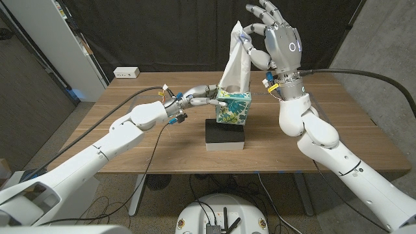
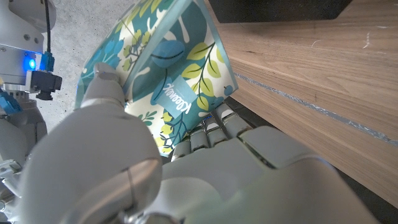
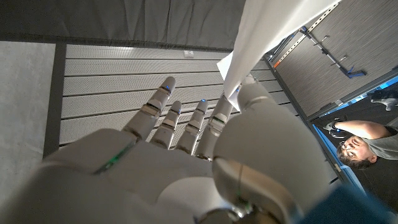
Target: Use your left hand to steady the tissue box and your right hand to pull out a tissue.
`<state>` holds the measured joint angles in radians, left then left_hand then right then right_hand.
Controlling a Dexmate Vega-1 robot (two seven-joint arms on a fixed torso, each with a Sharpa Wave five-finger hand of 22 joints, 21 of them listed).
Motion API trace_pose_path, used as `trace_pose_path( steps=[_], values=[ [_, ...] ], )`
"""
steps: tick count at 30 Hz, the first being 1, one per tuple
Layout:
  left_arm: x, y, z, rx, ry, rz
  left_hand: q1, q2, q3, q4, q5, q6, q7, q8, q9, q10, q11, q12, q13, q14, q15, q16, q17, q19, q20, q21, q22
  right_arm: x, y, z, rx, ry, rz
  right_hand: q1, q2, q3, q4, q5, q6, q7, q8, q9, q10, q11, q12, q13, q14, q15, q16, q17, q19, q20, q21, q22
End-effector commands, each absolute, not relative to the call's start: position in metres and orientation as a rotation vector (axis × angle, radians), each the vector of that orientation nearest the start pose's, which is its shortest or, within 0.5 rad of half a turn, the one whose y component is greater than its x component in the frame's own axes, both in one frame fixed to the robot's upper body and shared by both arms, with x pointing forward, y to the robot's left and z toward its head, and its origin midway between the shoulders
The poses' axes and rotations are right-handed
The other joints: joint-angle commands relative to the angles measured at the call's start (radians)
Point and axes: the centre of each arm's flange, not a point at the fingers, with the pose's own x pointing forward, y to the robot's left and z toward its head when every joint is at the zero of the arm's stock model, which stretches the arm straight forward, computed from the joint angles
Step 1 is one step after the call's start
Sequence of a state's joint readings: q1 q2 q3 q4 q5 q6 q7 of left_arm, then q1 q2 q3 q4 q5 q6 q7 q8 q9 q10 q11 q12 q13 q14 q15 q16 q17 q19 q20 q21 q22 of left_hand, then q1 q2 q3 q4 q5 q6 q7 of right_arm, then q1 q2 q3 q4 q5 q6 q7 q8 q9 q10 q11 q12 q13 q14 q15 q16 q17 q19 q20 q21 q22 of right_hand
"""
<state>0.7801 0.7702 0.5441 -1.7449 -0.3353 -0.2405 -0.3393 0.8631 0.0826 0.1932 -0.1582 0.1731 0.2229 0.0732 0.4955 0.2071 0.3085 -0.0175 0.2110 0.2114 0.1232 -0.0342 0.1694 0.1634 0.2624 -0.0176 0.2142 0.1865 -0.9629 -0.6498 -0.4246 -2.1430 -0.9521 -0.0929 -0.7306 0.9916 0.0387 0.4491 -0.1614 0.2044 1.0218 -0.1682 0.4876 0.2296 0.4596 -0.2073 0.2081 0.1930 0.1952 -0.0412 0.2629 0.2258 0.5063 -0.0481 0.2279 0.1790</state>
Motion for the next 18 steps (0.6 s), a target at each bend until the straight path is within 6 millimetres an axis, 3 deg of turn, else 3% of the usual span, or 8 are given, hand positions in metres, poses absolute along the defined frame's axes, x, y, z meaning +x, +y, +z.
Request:
trace_pose_path(
  steps=[1,18],
  values=[
    [0.553,0.166,0.035,0.673,-0.757,-0.763,0.000,0.008,0.012,0.001,0.006,0.003,0.002,0.003,0.005,-0.001,0.001,-0.001,0.002,-0.003,0.000,0.005,0.003,-0.006,0.001,0.000,0.002,0.409,-0.163,0.123,-0.959,-1.631,-0.722,-0.002,0.005,-0.005,0.002,0.008,0.045,-0.047,0.007,0.001,0.007,-0.001,-0.001,0.006,0.006,-0.156,0.004,0.002,0.010,-0.019,-0.003,0.004],
    [0.558,0.169,0.043,0.686,-0.746,-0.788,-0.001,0.008,0.014,0.000,0.006,0.004,0.003,0.003,0.006,-0.001,0.001,-0.001,0.002,-0.003,-0.001,0.005,0.003,-0.006,0.001,0.000,0.002,0.409,-0.174,0.128,-0.878,-1.601,-0.834,-0.001,0.005,-0.014,0.002,0.009,0.046,-0.048,0.008,-0.001,0.011,-0.002,-0.002,0.006,0.008,-0.159,0.007,0.005,0.011,-0.020,-0.003,0.004]
  ],
)
